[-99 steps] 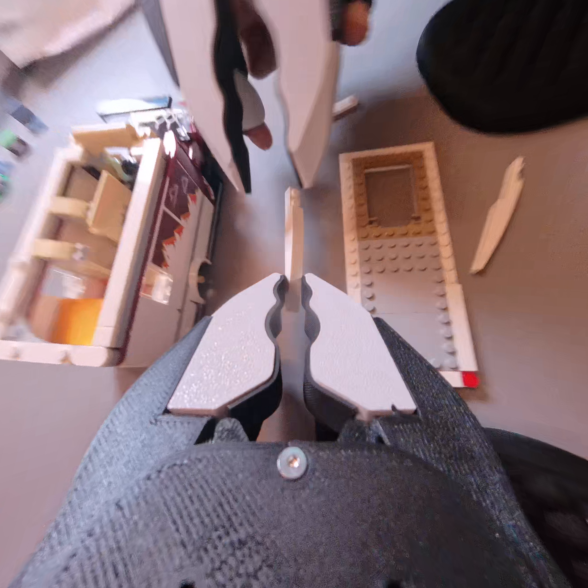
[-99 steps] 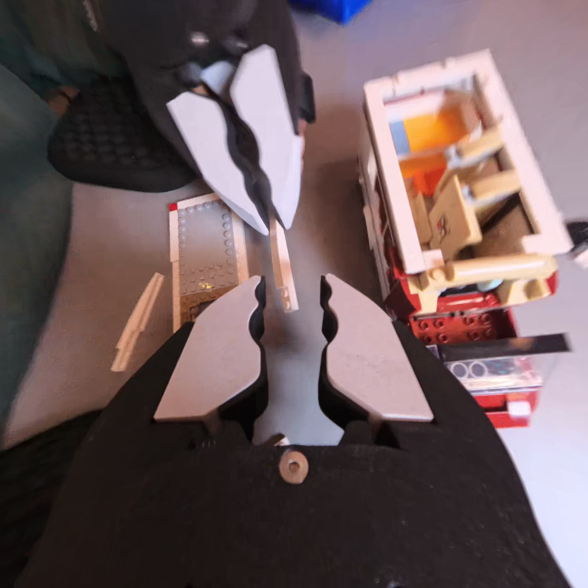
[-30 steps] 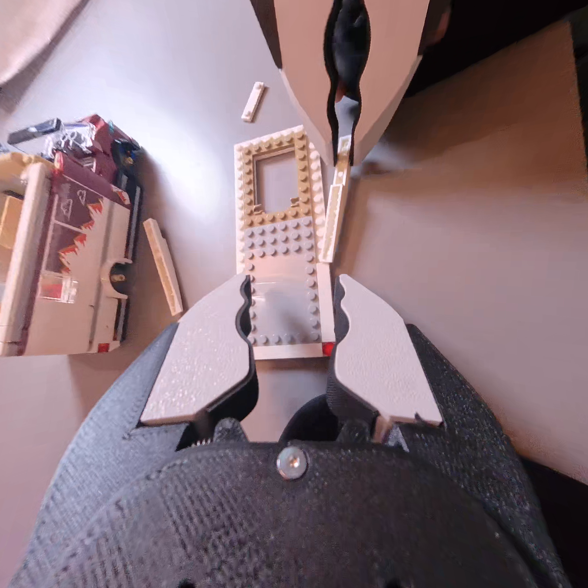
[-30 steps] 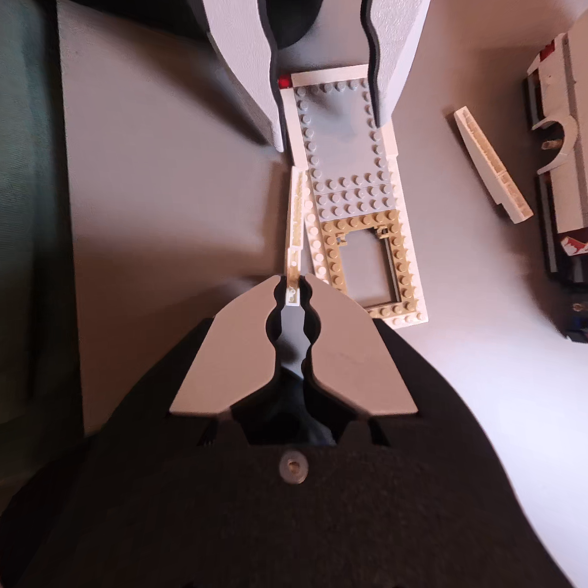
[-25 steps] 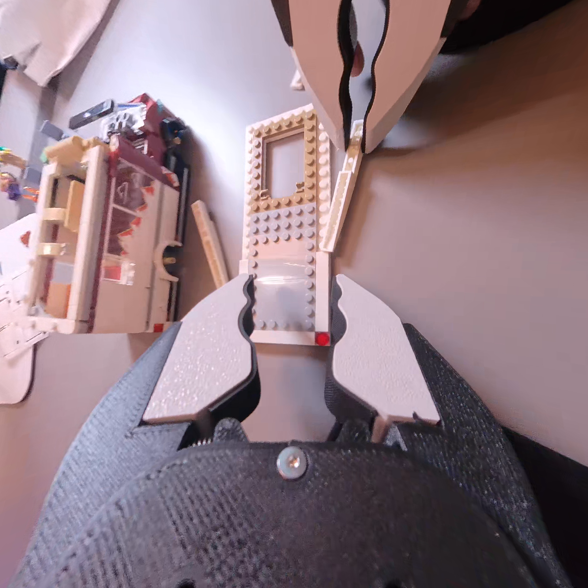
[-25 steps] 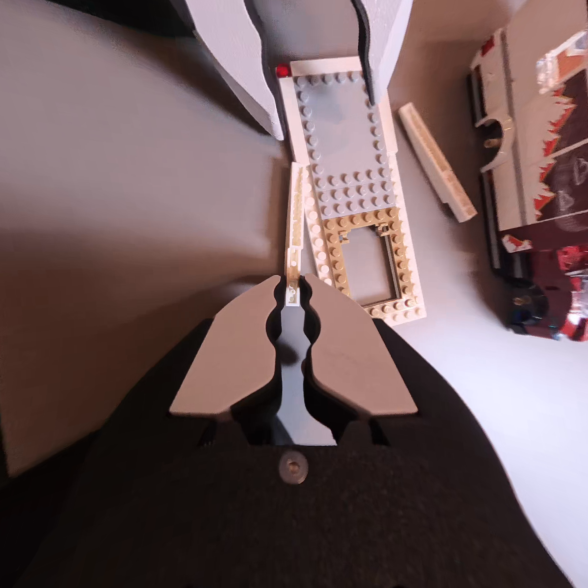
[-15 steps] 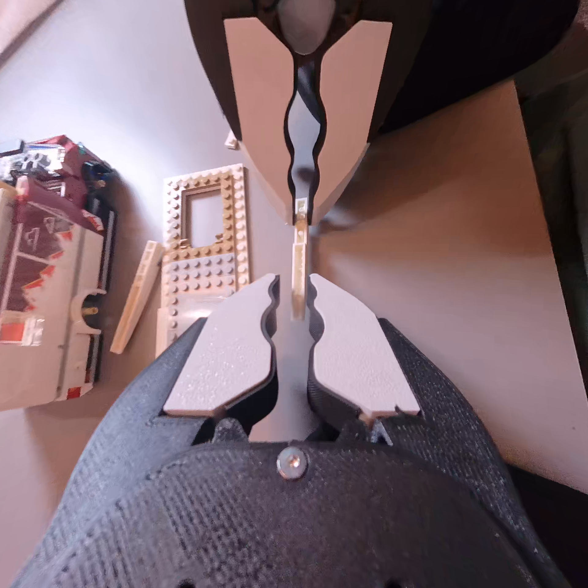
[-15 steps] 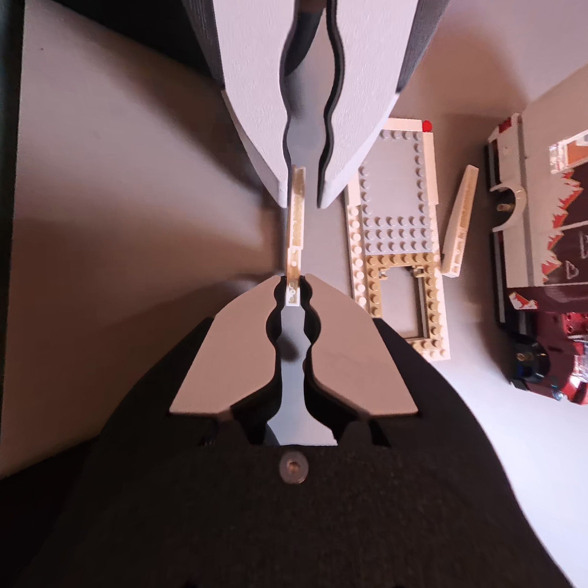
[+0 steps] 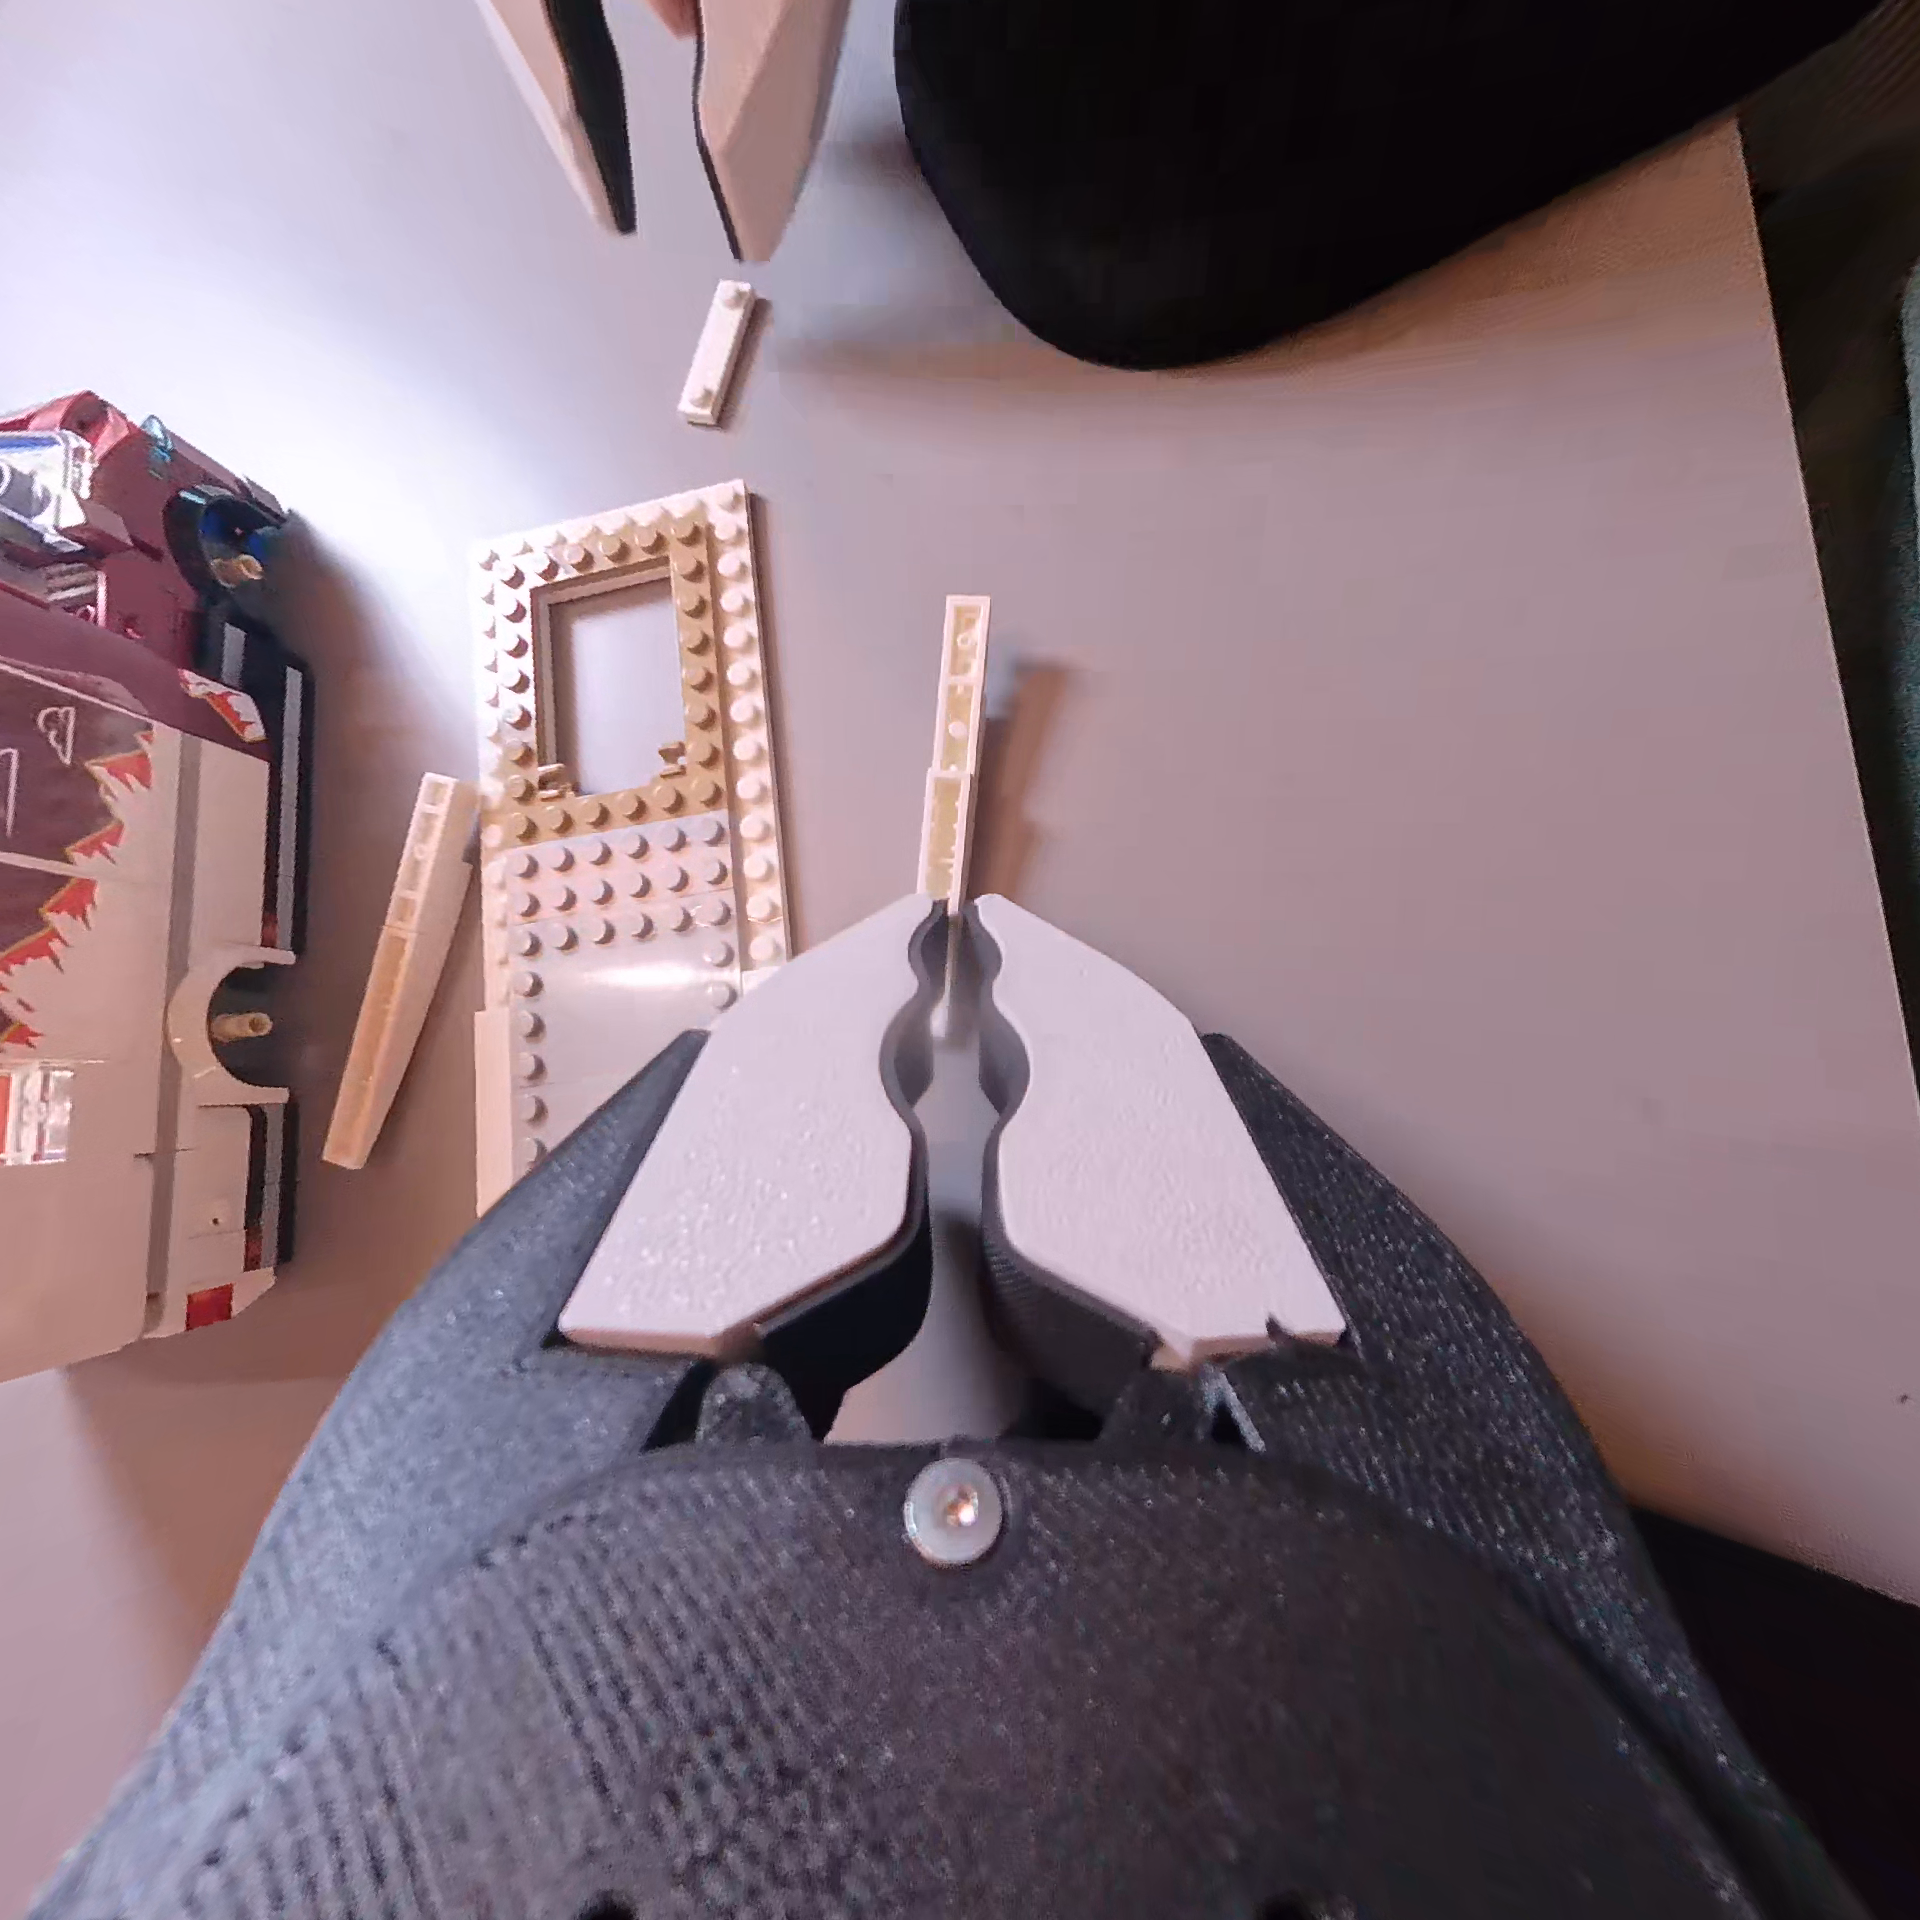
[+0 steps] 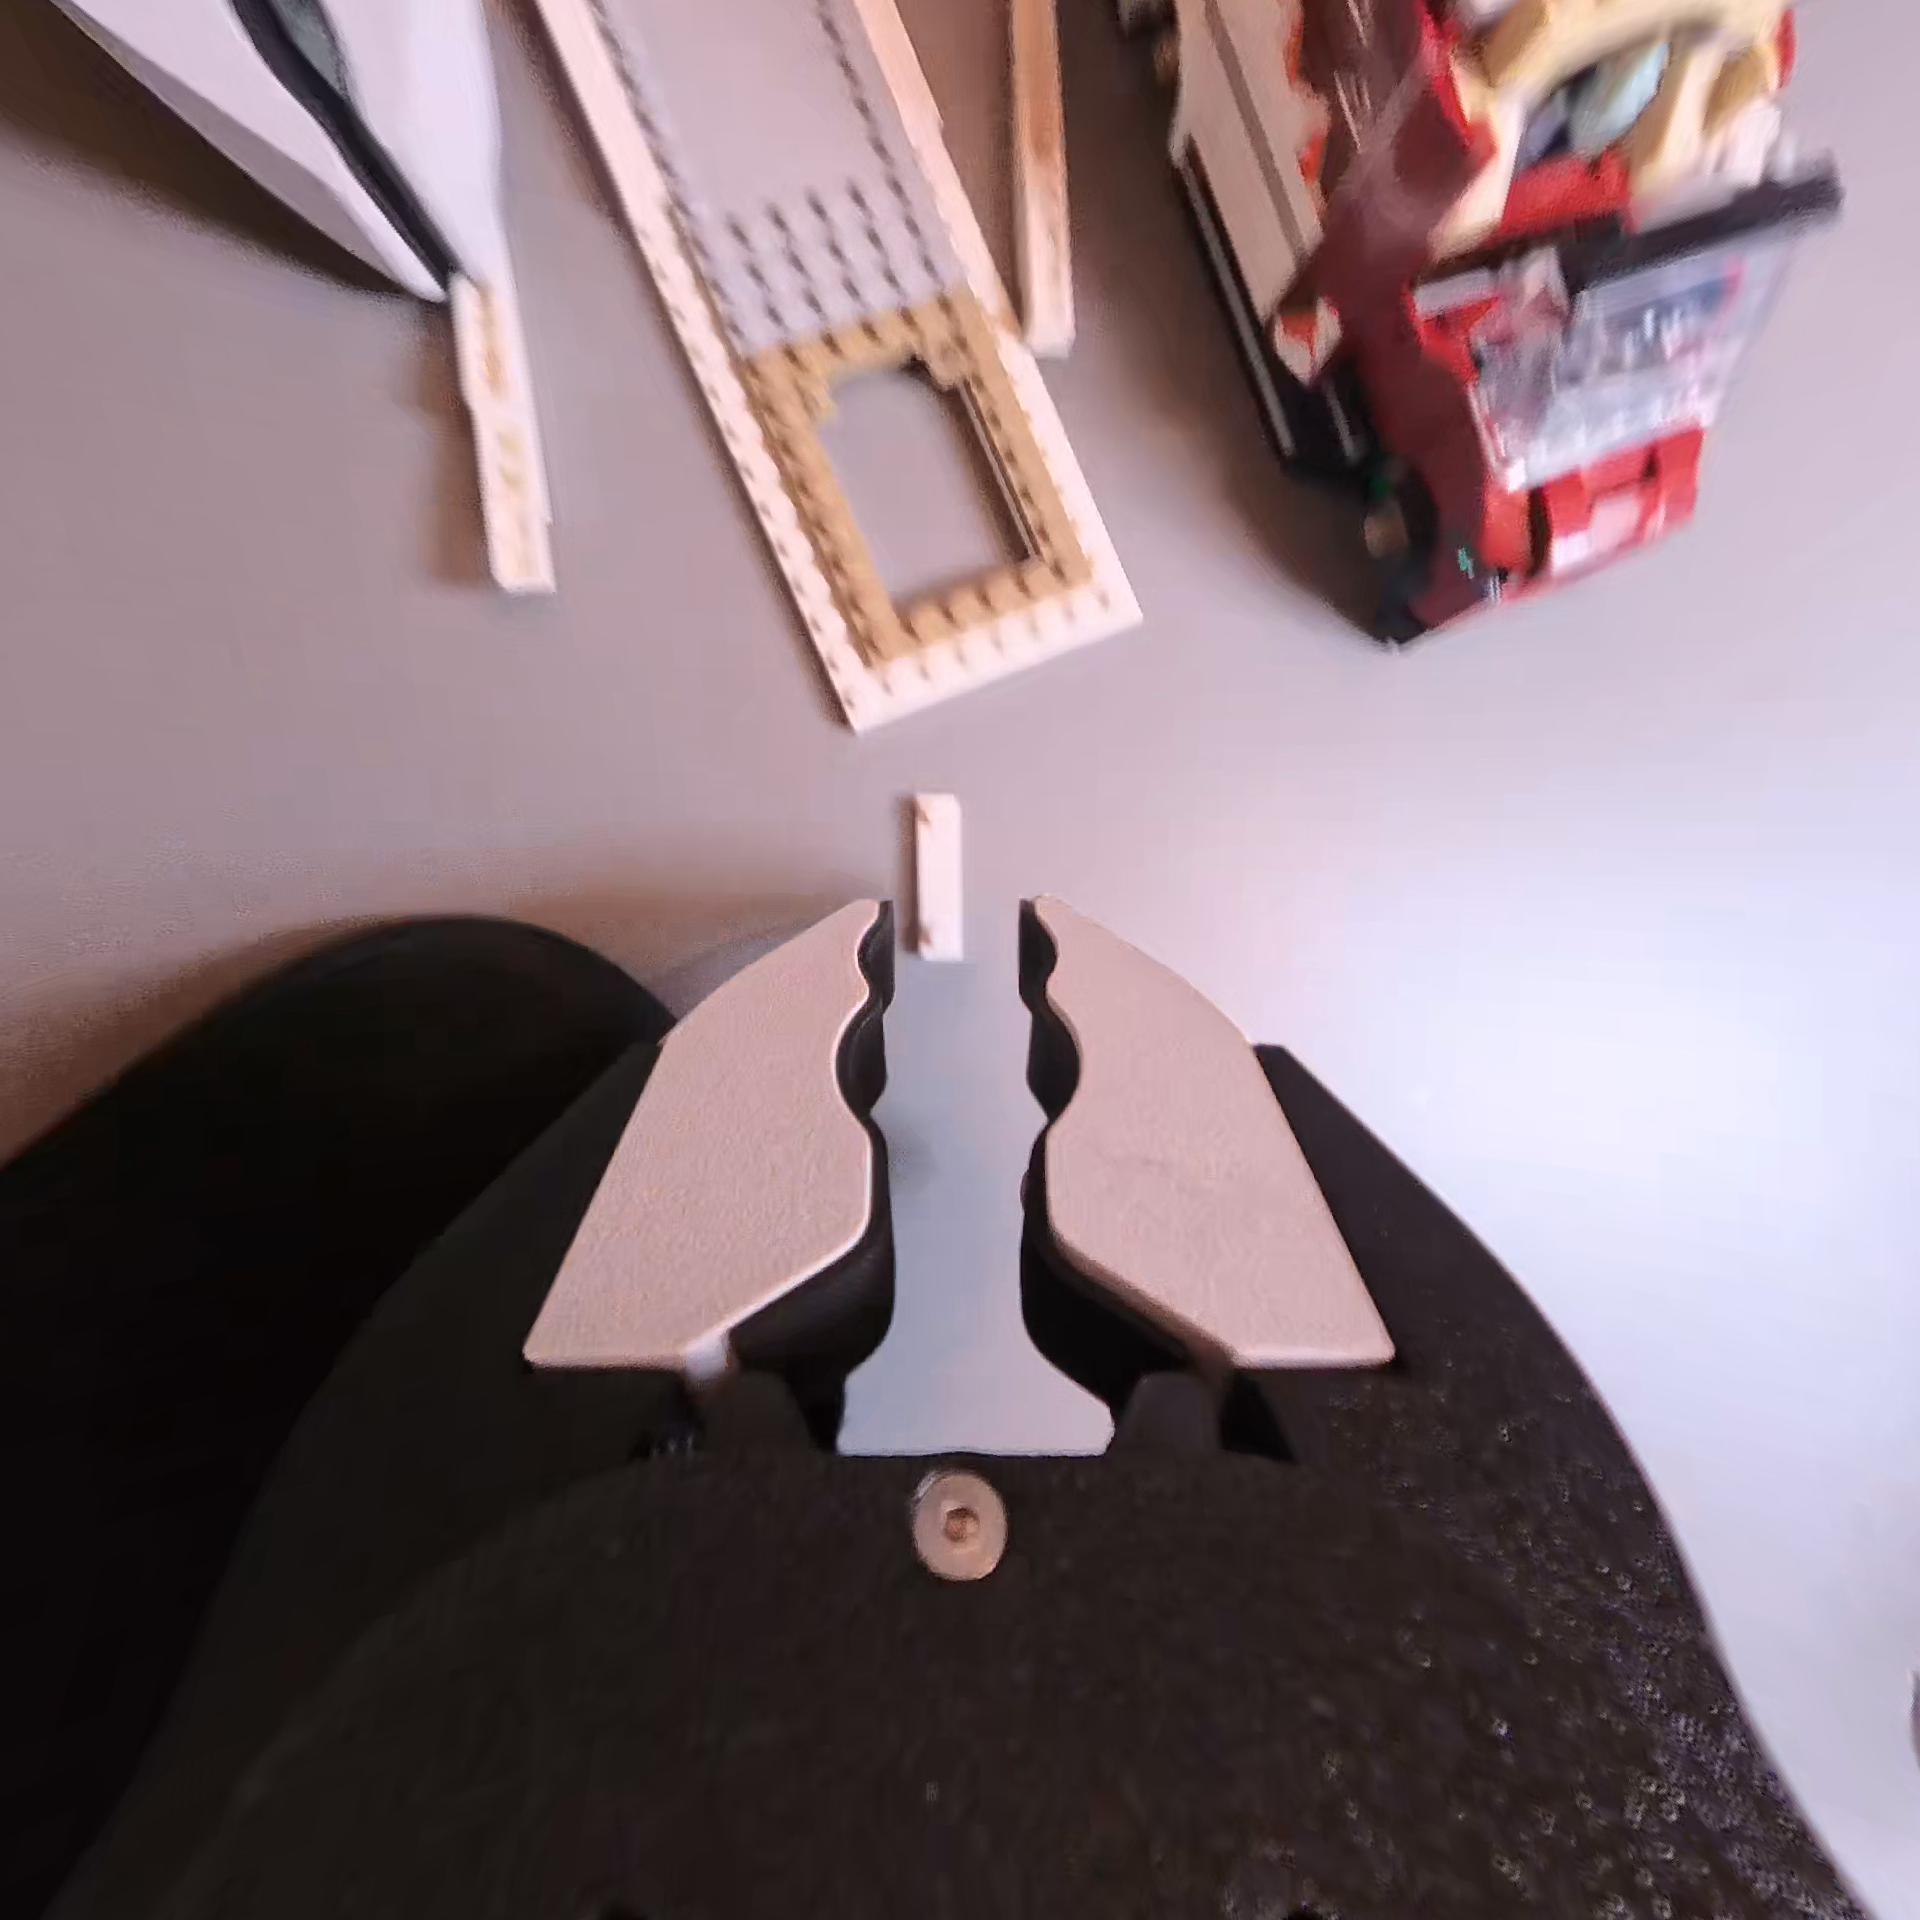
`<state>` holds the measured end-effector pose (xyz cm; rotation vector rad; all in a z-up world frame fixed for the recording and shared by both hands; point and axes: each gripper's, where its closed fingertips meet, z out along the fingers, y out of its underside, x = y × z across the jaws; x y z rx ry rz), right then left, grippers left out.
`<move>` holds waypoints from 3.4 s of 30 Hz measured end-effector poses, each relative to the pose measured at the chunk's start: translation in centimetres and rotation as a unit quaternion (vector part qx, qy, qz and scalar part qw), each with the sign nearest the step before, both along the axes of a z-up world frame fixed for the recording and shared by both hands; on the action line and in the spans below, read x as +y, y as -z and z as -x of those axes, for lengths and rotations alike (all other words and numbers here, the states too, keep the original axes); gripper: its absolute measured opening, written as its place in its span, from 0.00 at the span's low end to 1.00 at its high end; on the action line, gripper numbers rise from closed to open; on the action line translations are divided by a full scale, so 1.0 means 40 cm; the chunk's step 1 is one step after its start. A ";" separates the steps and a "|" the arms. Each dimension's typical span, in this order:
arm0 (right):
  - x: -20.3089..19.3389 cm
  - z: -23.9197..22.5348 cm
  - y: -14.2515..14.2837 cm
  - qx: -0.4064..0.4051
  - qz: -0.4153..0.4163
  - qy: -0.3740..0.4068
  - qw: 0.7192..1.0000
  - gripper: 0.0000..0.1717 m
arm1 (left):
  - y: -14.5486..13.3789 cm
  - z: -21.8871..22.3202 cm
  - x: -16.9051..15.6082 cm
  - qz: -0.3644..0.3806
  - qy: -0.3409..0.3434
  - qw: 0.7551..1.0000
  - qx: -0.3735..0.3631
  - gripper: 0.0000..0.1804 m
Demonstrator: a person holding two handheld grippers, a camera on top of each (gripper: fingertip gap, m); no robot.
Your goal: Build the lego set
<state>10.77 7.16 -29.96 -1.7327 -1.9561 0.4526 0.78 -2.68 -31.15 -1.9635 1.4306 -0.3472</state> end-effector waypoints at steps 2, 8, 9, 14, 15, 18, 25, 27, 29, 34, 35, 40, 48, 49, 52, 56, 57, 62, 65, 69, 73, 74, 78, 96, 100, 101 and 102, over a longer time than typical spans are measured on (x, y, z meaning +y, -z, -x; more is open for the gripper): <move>0.020 -0.021 0.018 -0.014 0.007 0.014 1.000 0.13 | 0.000 0.000 0.000 -0.001 0.000 1.000 0.000 0.02; -0.007 0.007 0.040 -0.014 0.040 -0.009 0.999 0.04 | -0.002 -0.001 0.000 0.000 0.000 1.000 -0.003 0.03; -0.009 0.008 0.040 -0.017 0.040 -0.013 0.999 0.04 | -0.005 -0.001 -0.002 0.003 0.001 1.000 -0.008 0.04; -0.112 0.064 -0.054 0.063 0.054 -0.083 0.993 0.04 | -0.080 -0.018 0.004 -0.015 -0.006 0.996 -0.093 0.08; -0.144 0.080 -0.073 0.075 0.062 -0.099 0.990 0.04 | -0.099 -0.027 0.007 -0.026 -0.004 0.993 -0.111 0.08; -0.230 0.129 -0.103 0.107 0.142 -0.121 0.977 0.04 | -0.148 -0.061 0.001 -0.099 0.032 0.986 -0.133 0.11; -0.287 0.165 -0.120 0.128 0.362 -0.107 0.917 0.04 | -0.151 -0.074 -0.032 -0.190 0.083 0.975 -0.076 0.07; -0.288 0.166 -0.120 0.125 0.371 -0.107 0.914 0.04 | -0.156 -0.072 -0.032 -0.203 0.081 0.973 -0.074 0.04; -0.284 0.166 -0.121 0.126 0.373 -0.103 0.913 0.04 | -0.156 -0.071 -0.030 -0.204 0.079 0.973 -0.071 0.04; -0.244 0.172 -0.170 0.226 0.205 -0.133 0.943 0.15 | -0.152 -0.057 -0.010 -0.098 0.026 0.985 -0.142 0.03; -0.242 0.170 -0.186 0.251 0.134 -0.151 0.947 0.15 | -0.151 -0.052 -0.005 -0.039 0.004 0.983 -0.178 0.03; -0.257 0.170 -0.186 0.256 -0.163 -0.210 0.930 0.15 | -0.194 -0.056 -0.005 0.243 -0.048 0.897 -0.367 0.03; -0.251 0.187 -0.188 0.239 -0.263 -0.218 0.909 0.04 | -0.211 -0.070 -0.017 0.389 -0.048 0.807 -0.441 0.03; -0.249 0.188 -0.186 0.238 -0.256 -0.215 0.912 0.04 | -0.210 -0.068 -0.015 0.389 -0.052 0.806 -0.442 0.03; -0.240 0.190 -0.175 0.235 -0.187 -0.185 0.936 0.04 | -0.203 -0.063 -0.005 0.370 -0.064 0.816 -0.440 0.03; -0.211 0.154 -0.095 0.153 0.002 -0.107 0.982 0.04 | -0.172 -0.036 0.013 0.228 -0.063 0.906 -0.350 0.10; -0.204 0.144 -0.072 0.130 0.034 -0.088 0.987 0.04 | -0.149 -0.023 0.019 0.179 -0.066 0.935 -0.298 0.12; -0.210 0.135 -0.014 0.069 0.098 -0.061 0.991 0.04 | -0.046 0.010 0.022 0.031 -0.027 0.997 -0.069 0.17; -0.215 0.146 -0.006 0.065 0.097 -0.067 0.991 0.04 | -0.019 -0.004 0.019 0.041 -0.013 0.998 -0.043 0.16; -0.214 0.152 0.007 0.053 0.094 -0.065 0.992 0.04 | -0.001 -0.010 0.023 0.041 -0.003 0.999 -0.018 0.14; -0.216 0.157 0.009 0.053 0.096 -0.068 0.992 0.04 | 0.001 -0.018 0.022 0.041 0.004 0.999 -0.013 0.09; -0.216 0.159 0.010 0.053 0.095 -0.068 0.992 0.04 | 0.004 -0.018 0.022 0.042 0.004 0.999 -0.010 0.09; -0.215 0.165 0.012 0.053 0.094 -0.066 0.992 0.04 | 0.009 -0.021 0.020 0.044 0.003 0.999 -0.010 0.05; -0.215 0.182 0.017 0.058 0.087 -0.096 0.990 0.04 | 0.009 -0.024 0.016 0.050 0.010 0.999 -0.019 0.04; -0.215 0.181 0.021 0.050 0.084 -0.100 0.990 0.04 | 0.009 -0.025 0.017 0.048 0.013 0.999 -0.018 0.04; -0.215 0.181 0.022 0.048 0.082 -0.102 0.990 0.04 | 0.009 -0.025 0.016 0.046 0.014 0.999 -0.018 0.04; -0.215 0.181 0.023 0.045 0.081 -0.103 0.990 0.04 | 0.009 -0.025 0.016 0.045 0.015 0.999 -0.017 0.04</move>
